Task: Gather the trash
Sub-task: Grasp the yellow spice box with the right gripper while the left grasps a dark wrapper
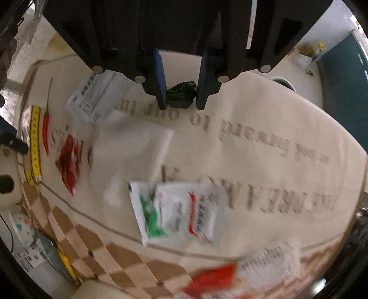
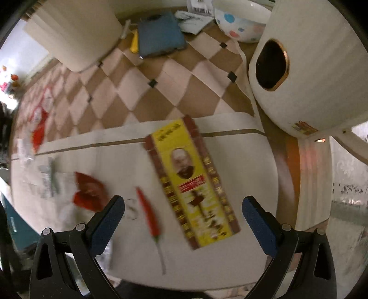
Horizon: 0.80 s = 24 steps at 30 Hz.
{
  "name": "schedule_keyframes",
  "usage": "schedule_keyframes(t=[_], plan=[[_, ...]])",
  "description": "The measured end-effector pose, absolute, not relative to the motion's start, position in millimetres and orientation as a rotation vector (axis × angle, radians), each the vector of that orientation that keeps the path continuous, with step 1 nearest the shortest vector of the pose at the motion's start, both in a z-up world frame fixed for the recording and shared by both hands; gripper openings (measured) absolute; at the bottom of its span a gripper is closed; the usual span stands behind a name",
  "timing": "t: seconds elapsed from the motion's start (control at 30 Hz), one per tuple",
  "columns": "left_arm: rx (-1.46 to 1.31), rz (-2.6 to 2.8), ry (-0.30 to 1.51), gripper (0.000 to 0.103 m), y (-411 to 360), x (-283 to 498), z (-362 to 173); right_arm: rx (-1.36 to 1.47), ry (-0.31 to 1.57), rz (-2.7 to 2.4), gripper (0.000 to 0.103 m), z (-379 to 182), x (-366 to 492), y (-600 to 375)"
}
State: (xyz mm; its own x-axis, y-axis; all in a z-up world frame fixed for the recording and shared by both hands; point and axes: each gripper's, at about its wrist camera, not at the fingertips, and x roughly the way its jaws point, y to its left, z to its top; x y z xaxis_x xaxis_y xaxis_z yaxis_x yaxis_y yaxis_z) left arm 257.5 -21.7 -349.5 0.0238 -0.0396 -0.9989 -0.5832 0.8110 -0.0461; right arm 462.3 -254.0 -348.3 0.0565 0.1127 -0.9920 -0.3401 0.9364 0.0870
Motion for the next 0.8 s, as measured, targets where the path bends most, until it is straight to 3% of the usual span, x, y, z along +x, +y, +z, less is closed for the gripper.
schedule_keyframes(t=[0.2, 0.3, 0.33, 0.8], plan=[[-0.406, 0.598, 1.416, 0.022, -3, 281, -330, -0.317, 1.466, 0.328, 0.101, -382, 466, -246], [-0.408, 0.632, 1.390, 0.022, 0, 285, -324, -0.323, 1.453, 0.337, 0.082, -388, 464, -242], [-0.414, 0.637, 1.381, 0.022, 1, 282, -322, -0.326, 1.436, 0.344, 0.068, -385, 463, -240], [-0.493, 0.802, 1.121, 0.022, 30, 192, -233, -0.297, 1.289, 0.563, 0.067, -295, 417, -184]])
